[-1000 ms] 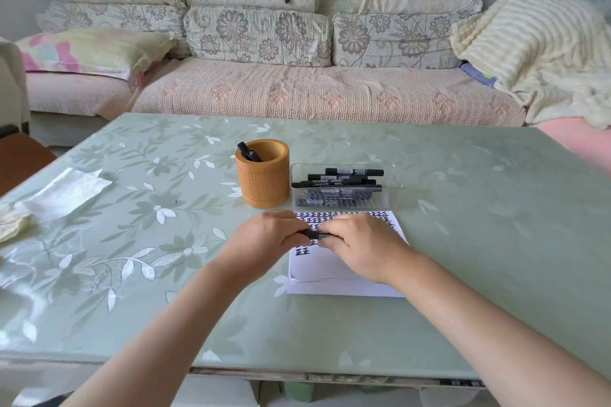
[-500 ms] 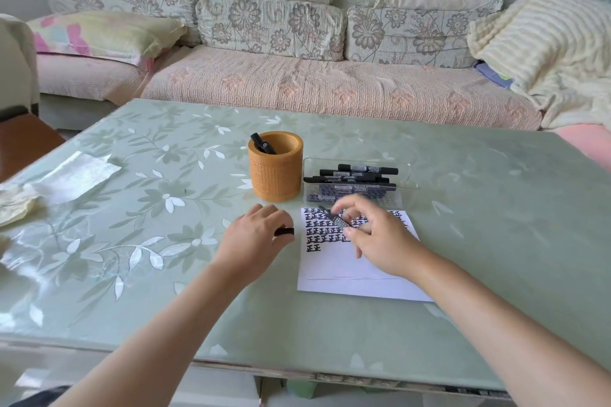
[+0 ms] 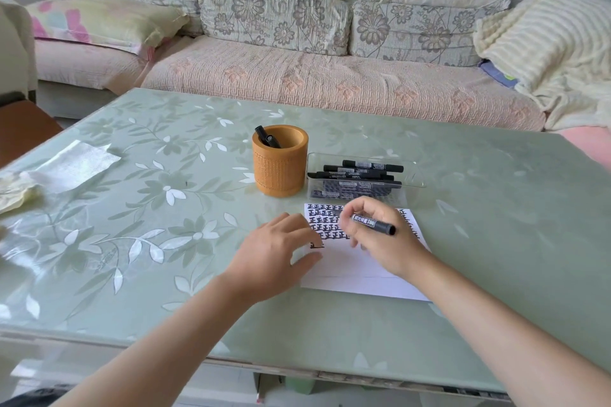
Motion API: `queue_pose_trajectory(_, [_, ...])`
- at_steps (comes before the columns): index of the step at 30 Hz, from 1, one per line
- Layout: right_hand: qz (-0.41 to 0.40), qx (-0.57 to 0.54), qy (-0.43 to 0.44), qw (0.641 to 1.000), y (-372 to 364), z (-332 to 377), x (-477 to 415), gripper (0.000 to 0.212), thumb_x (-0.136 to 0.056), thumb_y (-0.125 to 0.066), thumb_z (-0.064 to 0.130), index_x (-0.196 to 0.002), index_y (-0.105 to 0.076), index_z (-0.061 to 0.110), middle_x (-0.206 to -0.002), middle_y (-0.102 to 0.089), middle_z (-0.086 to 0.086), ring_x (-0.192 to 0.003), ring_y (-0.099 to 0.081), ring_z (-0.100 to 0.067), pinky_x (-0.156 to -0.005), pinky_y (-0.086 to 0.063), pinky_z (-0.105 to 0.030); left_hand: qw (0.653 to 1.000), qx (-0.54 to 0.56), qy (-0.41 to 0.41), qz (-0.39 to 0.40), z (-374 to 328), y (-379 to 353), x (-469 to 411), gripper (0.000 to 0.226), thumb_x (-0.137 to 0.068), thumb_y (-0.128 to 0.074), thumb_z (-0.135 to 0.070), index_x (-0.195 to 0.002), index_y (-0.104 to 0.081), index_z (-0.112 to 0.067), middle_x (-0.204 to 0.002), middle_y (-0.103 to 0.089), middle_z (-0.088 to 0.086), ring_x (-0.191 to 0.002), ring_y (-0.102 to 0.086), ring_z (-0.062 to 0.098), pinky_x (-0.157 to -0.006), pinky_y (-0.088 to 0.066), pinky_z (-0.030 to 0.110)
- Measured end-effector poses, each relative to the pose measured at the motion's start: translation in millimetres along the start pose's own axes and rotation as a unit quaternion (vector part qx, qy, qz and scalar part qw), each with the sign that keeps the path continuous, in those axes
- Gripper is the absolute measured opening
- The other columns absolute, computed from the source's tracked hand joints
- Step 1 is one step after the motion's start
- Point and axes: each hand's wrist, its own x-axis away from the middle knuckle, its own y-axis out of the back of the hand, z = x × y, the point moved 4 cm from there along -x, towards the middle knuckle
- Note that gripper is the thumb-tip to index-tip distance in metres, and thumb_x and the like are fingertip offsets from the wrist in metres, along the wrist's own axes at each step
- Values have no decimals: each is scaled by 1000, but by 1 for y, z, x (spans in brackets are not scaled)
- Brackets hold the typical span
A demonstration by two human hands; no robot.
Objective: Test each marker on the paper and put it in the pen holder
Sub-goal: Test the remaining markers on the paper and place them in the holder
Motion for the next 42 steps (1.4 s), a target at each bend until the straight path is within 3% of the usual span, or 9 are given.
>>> queue_pose_trajectory(4, [-7,-50,-51,997,-7,-11,-1,10,-91,-58,16,-99,-62,19,-78,-67,-12,-64,-66,-28,-46,-39,-27,1000,-2,-3,29,-2,-7,5,17,-86,-59,-48,-92,-67,-34,-96,-58,-17,-89,-54,11,-62,-44,25])
queue_pose_trajectory(6, [-26,-24,-57,998,-9,-18,-2,10,-85,-65,10,-90,-64,19,-79,-68,-16,-65,-66,-29,-45,-41,-25,999,-20,-2,39,-2,-9,7,20,-85,-58,-50,-90,-68,-34,-95,-58,-17,-91,-54,8,-64,-36,20])
queue_pose_trajectory(9, [-48,27,-69,996,-10,-26,-4,12,-78,-70,13,-72,-62,20,-68,-68,-6,-52,-62,-25,-50,-46,-27,998,-27,4,49,-2,-10,7,21,-85,-57,-51,-89,-69,-34,-94,-59,-17,-91,-52,8,-67,-31,17])
queue_pose_trajectory(12, [-54,36,-68,996,-11,-30,-5,24,-79,-70,9,-63,-54,17,-56,-58,-5,-44,-51,-20,-46,-42,-30,998,-23,7,50,-1,-9,7,20,-85,-57,-50,-90,-69,-35,-95,-58,-17,-92,-52,8,-66,-27,13])
queue_pose_trajectory(19, [-45,42,-31,998,-12,-34,-5,28,-78,-68,7,-64,-46,14,-57,-48,5,-49,-37,-13,-47,-28,-25,999,-11,13,43,-1,-9,9,22,-85,-56,-49,-90,-71,-34,-94,-58,-17,-91,-53,8,-70,-34,17])
queue_pose_trajectory(28, [-37,89,-12,995,-14,-31,-5,20,-71,-64,19,-64,-45,15,-58,-49,8,-57,-41,-11,-54,-32,-30,999,-6,17,46,-1,-11,9,18,-84,-59,-48,-89,-70,-35,-94,-58,-16,-90,-53,10,-72,-37,18])
queue_pose_trajectory(42, [-30,70,-9,997,-12,-29,-2,23,-75,-65,4,-65,-45,10,-59,-48,9,-57,-41,-9,-54,-32,-27,999,-1,17,47,0,-12,9,18,-84,-58,-48,-90,-70,-35,-94,-57,-17,-90,-52,10,-74,-41,20])
